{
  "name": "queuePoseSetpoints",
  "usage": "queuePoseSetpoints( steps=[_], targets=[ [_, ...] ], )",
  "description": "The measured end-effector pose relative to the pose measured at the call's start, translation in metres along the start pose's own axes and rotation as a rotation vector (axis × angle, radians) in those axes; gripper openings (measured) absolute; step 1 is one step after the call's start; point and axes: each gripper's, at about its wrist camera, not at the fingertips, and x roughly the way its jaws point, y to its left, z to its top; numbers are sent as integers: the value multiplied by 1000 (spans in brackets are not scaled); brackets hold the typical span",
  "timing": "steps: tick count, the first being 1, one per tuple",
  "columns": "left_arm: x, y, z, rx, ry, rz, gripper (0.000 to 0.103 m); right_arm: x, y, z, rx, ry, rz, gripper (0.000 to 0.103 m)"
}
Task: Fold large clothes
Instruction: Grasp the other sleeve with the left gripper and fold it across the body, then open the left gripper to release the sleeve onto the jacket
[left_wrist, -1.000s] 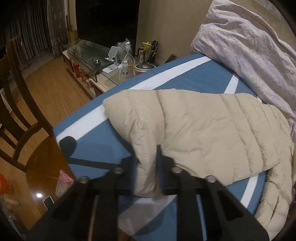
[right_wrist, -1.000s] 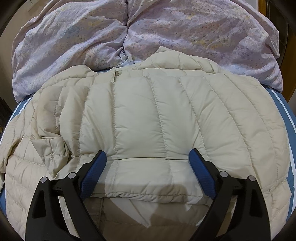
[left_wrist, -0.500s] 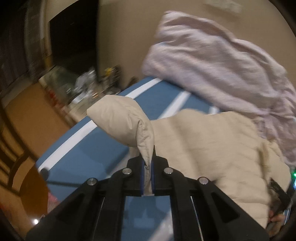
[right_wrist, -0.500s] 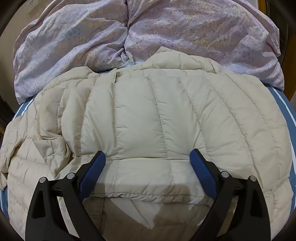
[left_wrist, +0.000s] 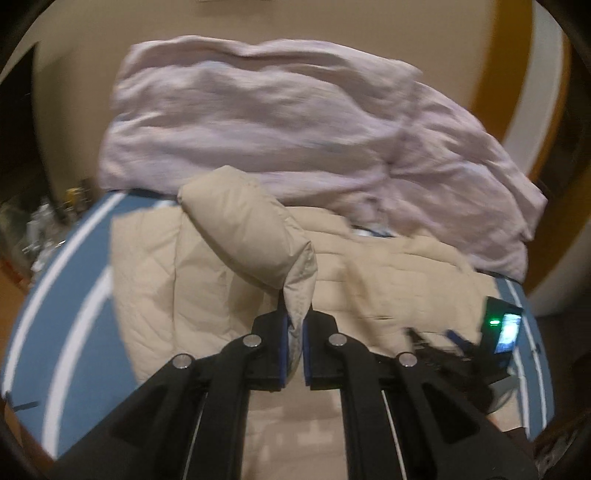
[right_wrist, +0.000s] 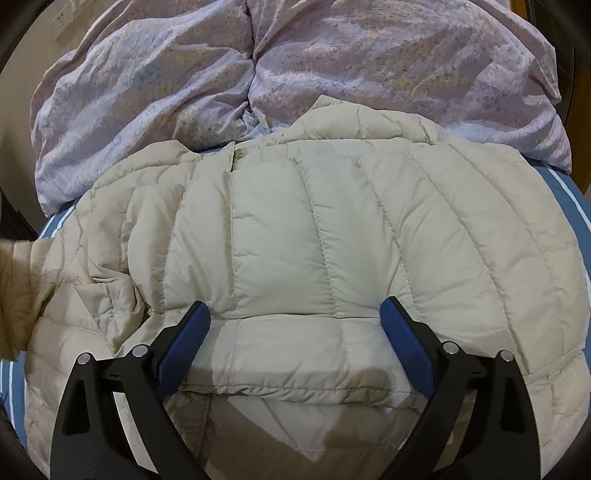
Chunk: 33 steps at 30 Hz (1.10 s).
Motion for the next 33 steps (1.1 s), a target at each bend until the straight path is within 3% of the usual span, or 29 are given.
queuePoseSetpoints(
  steps=[6,10,20,23,25,28,33],
  targets=[
    [32,-67,-2,73,45,-133,6,0,0,0,5,-2,5,96],
    [54,-96,-7,106,85,-172,6,0,-1,0,13,-7,6,96],
    [91,-114,-26,103,198,-240,7,-4,-7,2,41,-24,8,96],
    [91,-116,-28,101,221,-258,13,-7,-11,3,50,-32,3,96],
    [86,-114,-28,102,230,-275,29,-11,-13,4,49,-34,-22,95],
    [70,-107,-26,110,197,-273,44,-22,-19,3,50,-45,-52,95],
    [51,-83,-24,99,165,-221,47,-50,-40,1,109,-68,-68,95]
  ],
)
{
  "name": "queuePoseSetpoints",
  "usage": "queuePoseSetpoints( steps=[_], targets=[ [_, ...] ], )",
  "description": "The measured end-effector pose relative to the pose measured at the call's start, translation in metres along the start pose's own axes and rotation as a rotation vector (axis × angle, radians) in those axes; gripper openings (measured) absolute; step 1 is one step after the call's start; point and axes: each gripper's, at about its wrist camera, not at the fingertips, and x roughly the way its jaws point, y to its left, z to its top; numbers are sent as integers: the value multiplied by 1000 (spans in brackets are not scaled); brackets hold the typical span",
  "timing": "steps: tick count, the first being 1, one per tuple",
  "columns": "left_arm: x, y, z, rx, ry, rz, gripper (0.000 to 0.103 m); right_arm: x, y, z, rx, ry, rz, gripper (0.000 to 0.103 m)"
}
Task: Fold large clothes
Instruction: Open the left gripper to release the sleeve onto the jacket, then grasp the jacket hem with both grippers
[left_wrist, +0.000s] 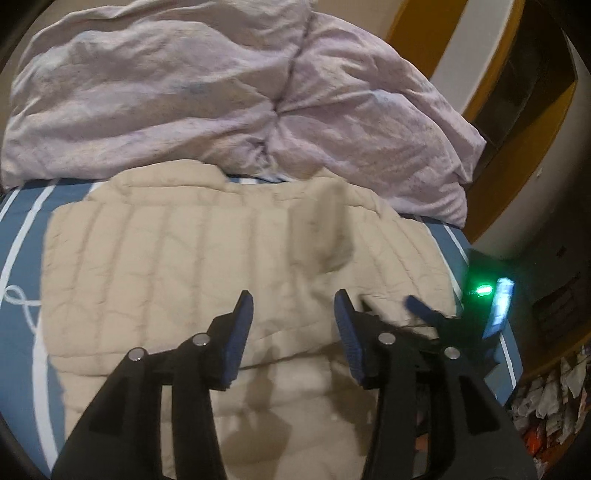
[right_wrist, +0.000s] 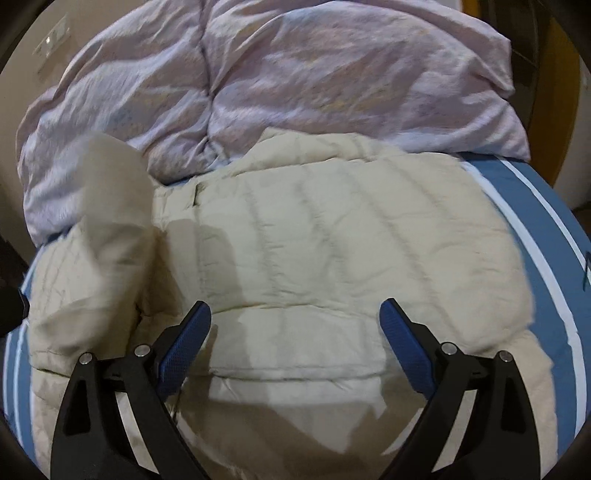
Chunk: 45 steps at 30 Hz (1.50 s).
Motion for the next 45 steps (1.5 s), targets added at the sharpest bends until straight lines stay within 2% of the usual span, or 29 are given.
queuePoseSetpoints(
  steps=[2,4,7,10,13,16,18,20,24,26,27,28,30,35,41,45],
  targets=[
    [-5,10,-3,-21,3,14,47,-10,-7,2,27,-13,14,88],
    [-10,18,-8,-26,7,40,47,-19,-10,4,43,-25,32,75],
    [-16,29,-17,-19,5,86,49,-32,-8,8,55,-44,89,57],
    [-20,39,-25,-19,4,118,53,-37,8,9,22,-42,164,46],
    [-26,49,-36,-22,14,136,54,-29,29,4,-37,-23,184,41],
    [-35,62,-47,-23,17,163,56,-5,43,-5,-86,39,156,34],
    [-42,72,-55,-29,19,184,57,17,45,-9,-107,91,102,34],
    [-52,85,-64,-45,21,203,57,30,41,-11,-94,114,97,34],
    [-74,113,-81,-80,24,232,57,19,30,-6,-48,128,121,36],
    [-83,124,-90,-86,27,247,57,6,23,-6,-42,126,131,52],
    [-90,132,-97,-92,28,255,57,-5,18,-6,-42,117,130,70],
    [-95,137,-101,-98,30,259,57,-16,10,-8,-43,98,128,79],
    [-106,149,-114,-112,34,262,57,-38,-3,-14,-58,69,125,79],
    [-126,172,-141,-143,40,251,57,-83,-57,-41,-60,68,71,79],
    [-135,182,-178,-181,45,197,57,-132,-145,-76,57,57,18,79],
    [-135,181,-199,-194,47,159,57,-155,-190,-105,127,49,9,79]
  ],
)
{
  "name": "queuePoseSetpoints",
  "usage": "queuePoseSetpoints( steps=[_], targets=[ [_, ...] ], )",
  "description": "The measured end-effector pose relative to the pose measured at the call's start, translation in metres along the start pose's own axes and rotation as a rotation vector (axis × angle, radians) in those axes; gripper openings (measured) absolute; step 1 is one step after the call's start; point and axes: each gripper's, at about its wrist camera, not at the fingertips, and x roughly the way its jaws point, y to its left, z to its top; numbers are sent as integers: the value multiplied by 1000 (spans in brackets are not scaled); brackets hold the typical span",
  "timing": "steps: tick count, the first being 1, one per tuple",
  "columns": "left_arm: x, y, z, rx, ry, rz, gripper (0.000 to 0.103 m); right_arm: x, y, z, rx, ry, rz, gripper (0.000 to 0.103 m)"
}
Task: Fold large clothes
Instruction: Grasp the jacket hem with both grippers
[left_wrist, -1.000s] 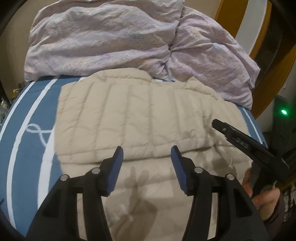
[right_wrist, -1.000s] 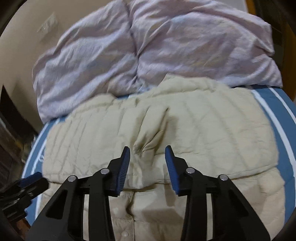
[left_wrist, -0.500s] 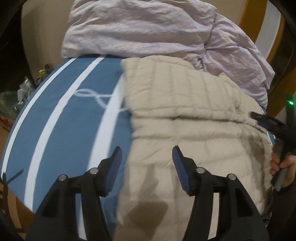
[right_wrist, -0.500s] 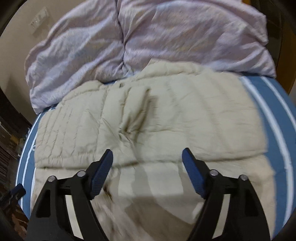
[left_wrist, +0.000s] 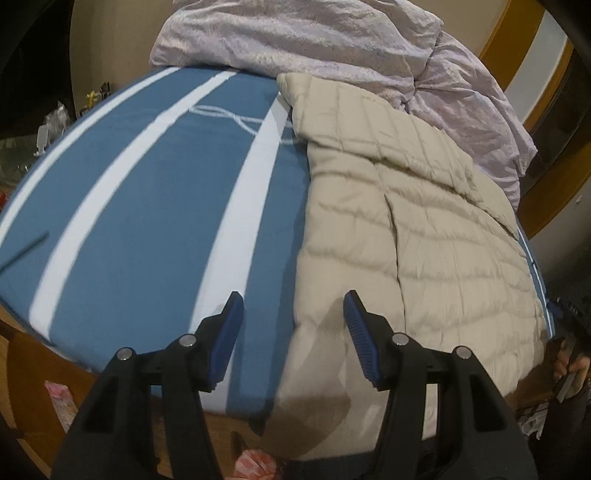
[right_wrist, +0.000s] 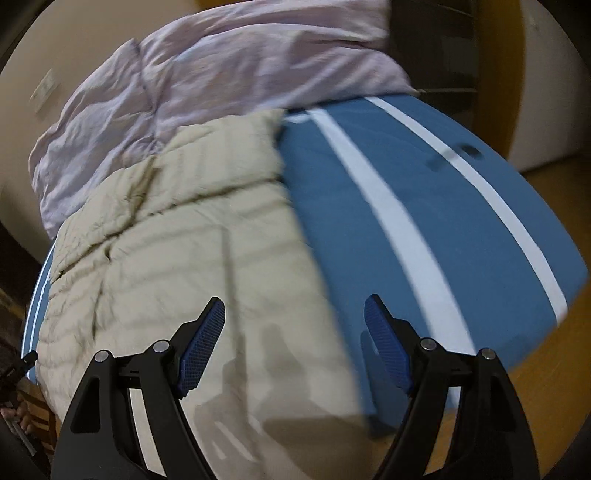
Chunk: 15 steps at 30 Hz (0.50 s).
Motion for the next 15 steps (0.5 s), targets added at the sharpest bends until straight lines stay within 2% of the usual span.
queuePoseSetpoints(
  steps=[5,15],
  targets=[
    [-4,-4,-15,1,-25,-22,57,-8,-28,-28,34,2,-3,79],
    [-11,-8,-30,3,-53,-22,56,-17,-25,-53,-19,-28,49,75]
  ],
)
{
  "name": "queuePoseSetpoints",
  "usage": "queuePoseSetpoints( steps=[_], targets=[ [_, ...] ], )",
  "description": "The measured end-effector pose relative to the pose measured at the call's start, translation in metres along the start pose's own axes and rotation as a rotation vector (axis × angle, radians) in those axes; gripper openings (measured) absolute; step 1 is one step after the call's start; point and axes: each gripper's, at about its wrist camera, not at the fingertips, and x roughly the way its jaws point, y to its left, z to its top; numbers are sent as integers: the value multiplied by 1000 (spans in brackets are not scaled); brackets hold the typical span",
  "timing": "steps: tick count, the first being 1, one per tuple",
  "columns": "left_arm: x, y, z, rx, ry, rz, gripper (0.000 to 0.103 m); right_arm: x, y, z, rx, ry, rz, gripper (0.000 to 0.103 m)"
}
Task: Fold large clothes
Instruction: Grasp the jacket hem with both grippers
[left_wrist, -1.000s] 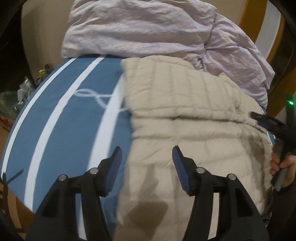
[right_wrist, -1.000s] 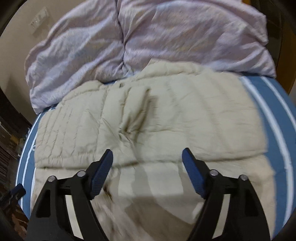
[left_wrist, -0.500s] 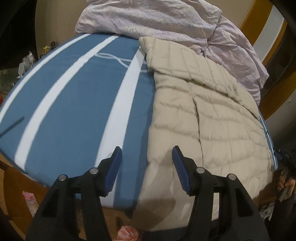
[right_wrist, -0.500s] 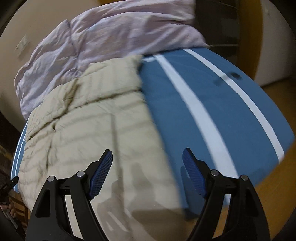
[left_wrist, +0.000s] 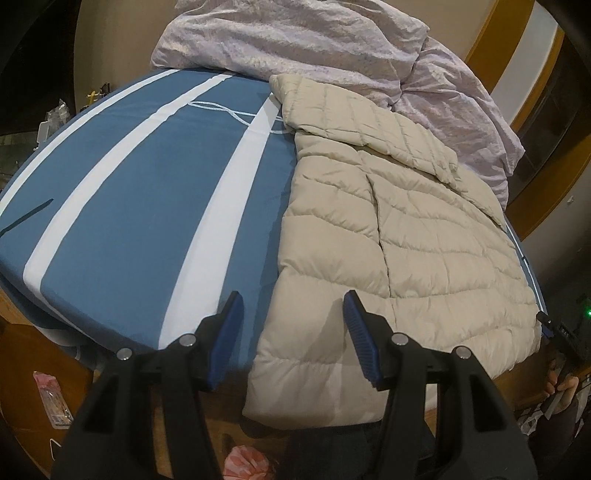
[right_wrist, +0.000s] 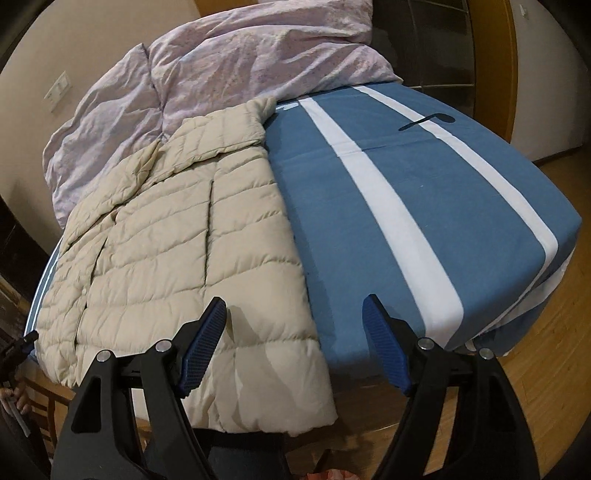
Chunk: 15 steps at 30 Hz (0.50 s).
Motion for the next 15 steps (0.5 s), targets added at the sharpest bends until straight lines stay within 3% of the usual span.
queuePoseSetpoints(
  steps=[10,15],
  targets=[
    [-4,-6,-11,16,-29,-11,46,-1,12,-17,-69,-20,34,64],
    [-8,-12,-21,22,-48,-24,45,-1,28,-28,-144,-46,47,64]
  ],
)
